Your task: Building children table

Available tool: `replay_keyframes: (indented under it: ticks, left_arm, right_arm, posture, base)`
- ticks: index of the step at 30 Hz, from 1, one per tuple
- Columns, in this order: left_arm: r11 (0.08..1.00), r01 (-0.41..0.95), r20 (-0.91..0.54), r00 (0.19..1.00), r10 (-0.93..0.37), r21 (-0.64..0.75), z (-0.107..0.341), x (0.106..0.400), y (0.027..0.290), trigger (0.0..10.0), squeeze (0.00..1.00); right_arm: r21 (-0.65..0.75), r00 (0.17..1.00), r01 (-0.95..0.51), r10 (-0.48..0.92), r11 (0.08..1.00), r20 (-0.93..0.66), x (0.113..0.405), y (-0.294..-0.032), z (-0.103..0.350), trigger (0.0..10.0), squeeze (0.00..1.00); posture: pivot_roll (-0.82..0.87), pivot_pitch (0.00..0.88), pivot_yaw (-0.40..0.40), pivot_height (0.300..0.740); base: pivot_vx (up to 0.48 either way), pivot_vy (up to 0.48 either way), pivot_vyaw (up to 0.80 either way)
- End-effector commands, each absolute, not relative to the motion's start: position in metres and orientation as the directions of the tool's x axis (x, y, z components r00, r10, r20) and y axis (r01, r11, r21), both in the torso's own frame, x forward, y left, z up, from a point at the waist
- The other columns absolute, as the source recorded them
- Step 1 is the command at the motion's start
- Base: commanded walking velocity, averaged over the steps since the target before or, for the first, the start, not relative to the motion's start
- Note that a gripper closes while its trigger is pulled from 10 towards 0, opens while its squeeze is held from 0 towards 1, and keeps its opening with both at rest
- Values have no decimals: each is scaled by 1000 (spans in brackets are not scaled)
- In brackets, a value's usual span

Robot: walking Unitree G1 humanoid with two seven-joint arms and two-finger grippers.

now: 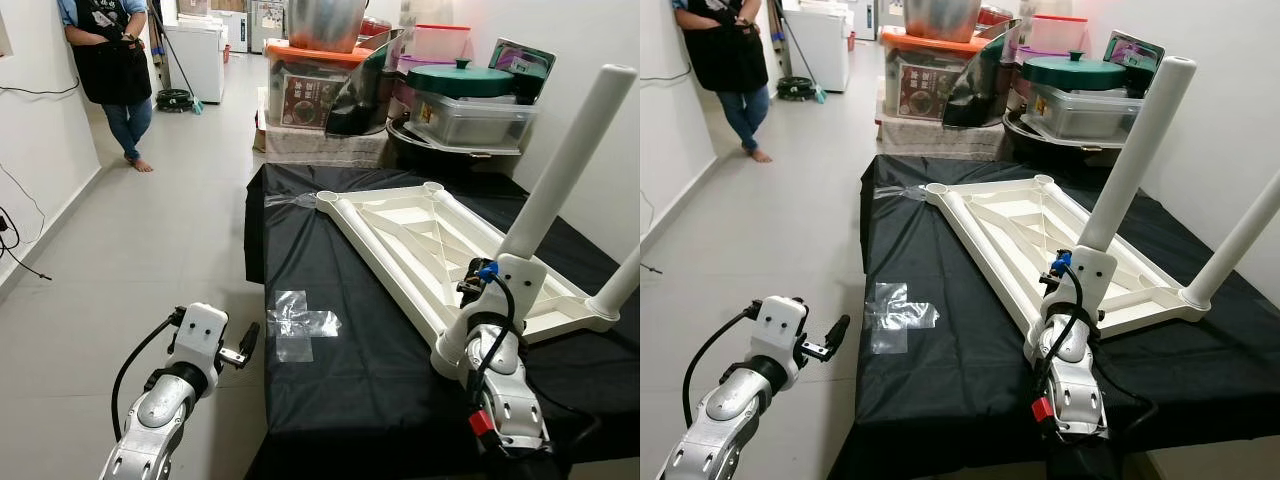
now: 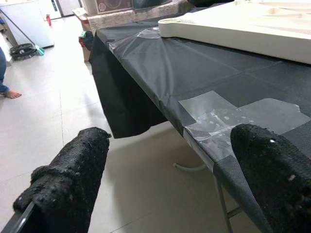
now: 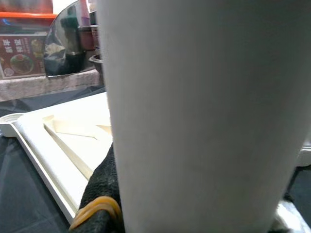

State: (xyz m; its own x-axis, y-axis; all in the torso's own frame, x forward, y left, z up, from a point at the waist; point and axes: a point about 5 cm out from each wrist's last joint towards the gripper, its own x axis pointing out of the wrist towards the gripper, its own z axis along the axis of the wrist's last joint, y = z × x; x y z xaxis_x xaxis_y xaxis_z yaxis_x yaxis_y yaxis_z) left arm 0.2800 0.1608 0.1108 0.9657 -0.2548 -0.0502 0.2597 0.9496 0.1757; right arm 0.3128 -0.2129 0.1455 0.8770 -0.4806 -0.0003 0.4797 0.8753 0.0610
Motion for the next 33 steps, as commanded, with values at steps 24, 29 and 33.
replay_keyframes:
  ticks: [24, 29, 33]
  left_arm:
    - [943, 276, -60, 961, -269, 188, 109, 283, 157, 10000, 0]
    - [943, 277, -61, 961, -271, 186, 108, 283, 157, 10000, 0]
    - [942, 278, -63, 961, -271, 186, 108, 283, 156, 10000, 0]
  right_arm:
    - [-18, 860, 501, -501, 865, -96, 303, -221, 120, 10000, 0]
    - [3, 881, 464, -461, 886, -104, 306, -216, 124, 10000, 0]
    - [26, 895, 435, -429, 900, -127, 309, -212, 125, 10000, 0]
  posture:
    - [56, 0, -63, 740]
    - [55, 0, -65, 740]
    - [55, 0, -66, 740]
  base:
    - [0, 0, 0]
    - [0, 0, 0]
    - [0, 0, 0]
